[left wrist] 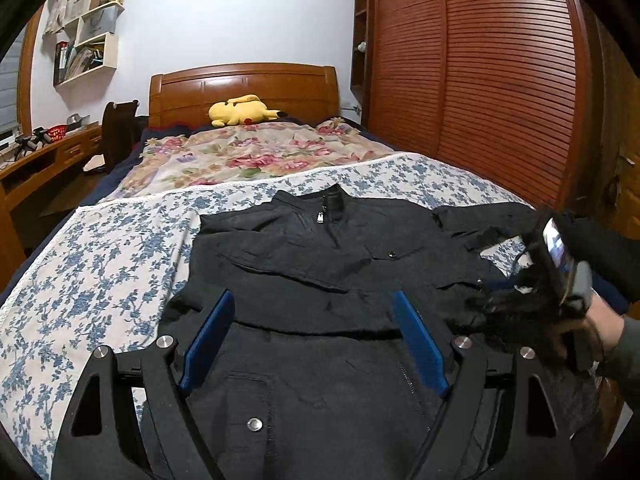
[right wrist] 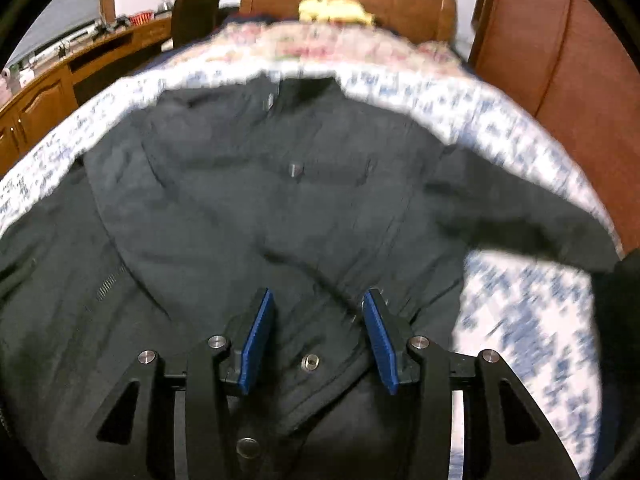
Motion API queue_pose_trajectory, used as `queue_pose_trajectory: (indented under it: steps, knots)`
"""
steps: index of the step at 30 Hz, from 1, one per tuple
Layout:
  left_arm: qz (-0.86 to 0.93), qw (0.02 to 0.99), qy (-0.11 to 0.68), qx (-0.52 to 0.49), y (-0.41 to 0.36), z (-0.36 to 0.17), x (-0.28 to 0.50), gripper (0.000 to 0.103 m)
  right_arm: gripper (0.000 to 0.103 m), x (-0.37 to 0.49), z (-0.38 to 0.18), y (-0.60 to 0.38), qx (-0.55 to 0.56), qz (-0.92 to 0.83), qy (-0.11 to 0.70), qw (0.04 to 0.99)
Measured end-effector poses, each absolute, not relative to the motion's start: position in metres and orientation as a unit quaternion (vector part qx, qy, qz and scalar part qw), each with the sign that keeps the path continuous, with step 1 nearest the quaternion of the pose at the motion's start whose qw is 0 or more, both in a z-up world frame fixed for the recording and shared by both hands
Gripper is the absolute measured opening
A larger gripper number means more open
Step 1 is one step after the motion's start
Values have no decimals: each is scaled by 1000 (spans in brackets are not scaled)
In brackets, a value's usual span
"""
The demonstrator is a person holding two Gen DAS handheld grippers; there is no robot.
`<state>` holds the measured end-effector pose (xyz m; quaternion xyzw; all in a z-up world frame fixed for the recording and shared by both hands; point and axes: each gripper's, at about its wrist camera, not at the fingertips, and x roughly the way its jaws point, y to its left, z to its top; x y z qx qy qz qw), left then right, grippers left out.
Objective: Fold large clothes
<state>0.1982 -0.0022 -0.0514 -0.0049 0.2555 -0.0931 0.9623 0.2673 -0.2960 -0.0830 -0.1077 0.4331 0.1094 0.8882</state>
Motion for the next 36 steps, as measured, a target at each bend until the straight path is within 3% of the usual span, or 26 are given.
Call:
queue_pose_trajectory:
  steps: [3,13,19,22,26,36]
  knots:
    - [-97,961,257,-3,-9,-54,202,83,53,270,-98,-300,-97,113,429,891]
    - [-111,958,266,-9,-32,-63,213,83,54,268,-101,-309,-89,118,426,893]
    - [-119,956,268,-2,-47,-66,216,83,55,259,-71,-330,-72,126,400,905]
    - [-123,955,271,1,-52,-67,217,83,63,258,-52,-353,-77,115,381,914]
    - [-130,953,275,4,-59,-70,218,83,70,273,-40,-392,-84,65,376,920]
    - [-143,948,284,20,-76,-76,224,83,70,339,-58,-454,-109,-36,419,900]
